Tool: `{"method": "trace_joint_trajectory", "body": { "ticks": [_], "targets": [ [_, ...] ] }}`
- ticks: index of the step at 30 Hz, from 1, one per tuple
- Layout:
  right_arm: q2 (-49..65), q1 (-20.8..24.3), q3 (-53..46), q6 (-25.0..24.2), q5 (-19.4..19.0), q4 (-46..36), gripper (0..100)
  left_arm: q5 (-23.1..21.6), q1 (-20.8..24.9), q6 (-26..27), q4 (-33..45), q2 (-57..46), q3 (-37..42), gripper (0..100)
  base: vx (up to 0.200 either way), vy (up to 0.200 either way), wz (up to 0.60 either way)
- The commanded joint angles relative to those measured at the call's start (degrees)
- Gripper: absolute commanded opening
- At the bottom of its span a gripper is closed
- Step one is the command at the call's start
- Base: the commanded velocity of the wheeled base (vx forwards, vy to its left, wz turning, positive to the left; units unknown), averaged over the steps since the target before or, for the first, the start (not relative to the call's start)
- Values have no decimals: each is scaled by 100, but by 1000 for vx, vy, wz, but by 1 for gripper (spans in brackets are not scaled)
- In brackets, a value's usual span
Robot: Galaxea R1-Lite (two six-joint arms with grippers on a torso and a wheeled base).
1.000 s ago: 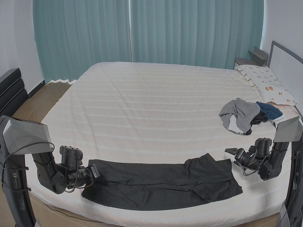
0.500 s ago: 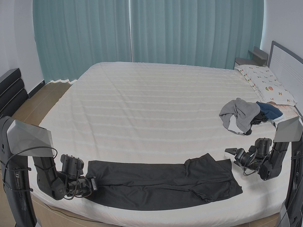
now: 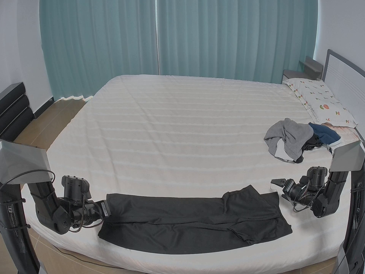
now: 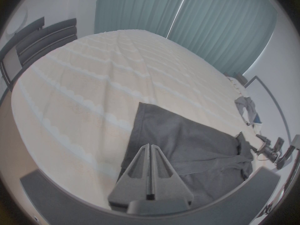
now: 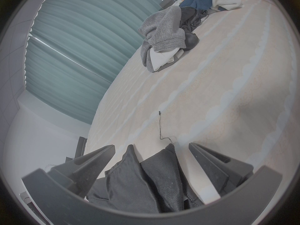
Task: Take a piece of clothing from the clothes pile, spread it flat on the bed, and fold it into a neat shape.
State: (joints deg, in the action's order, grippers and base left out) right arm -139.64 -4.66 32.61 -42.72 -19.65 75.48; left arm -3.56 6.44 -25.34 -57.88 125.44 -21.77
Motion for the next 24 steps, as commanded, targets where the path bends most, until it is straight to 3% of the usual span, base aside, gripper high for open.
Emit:
{"method": "trace_joint_trajectory", "body": {
  "ticks": [1,9,24],
  "targets": [
    [-1,0,0,0,-4,10,100,-110,-37,-146,-4,-134,-73,100,0,0,0],
    [-1,9,0,0,-4,1,100,-119,-37,-1104,66,-55,-609,100,0,0,0],
    [-10,9,0,0,14,10,100,-13,-116,-1166,14,1061,-1628,100,0,0,0]
  ]
}}
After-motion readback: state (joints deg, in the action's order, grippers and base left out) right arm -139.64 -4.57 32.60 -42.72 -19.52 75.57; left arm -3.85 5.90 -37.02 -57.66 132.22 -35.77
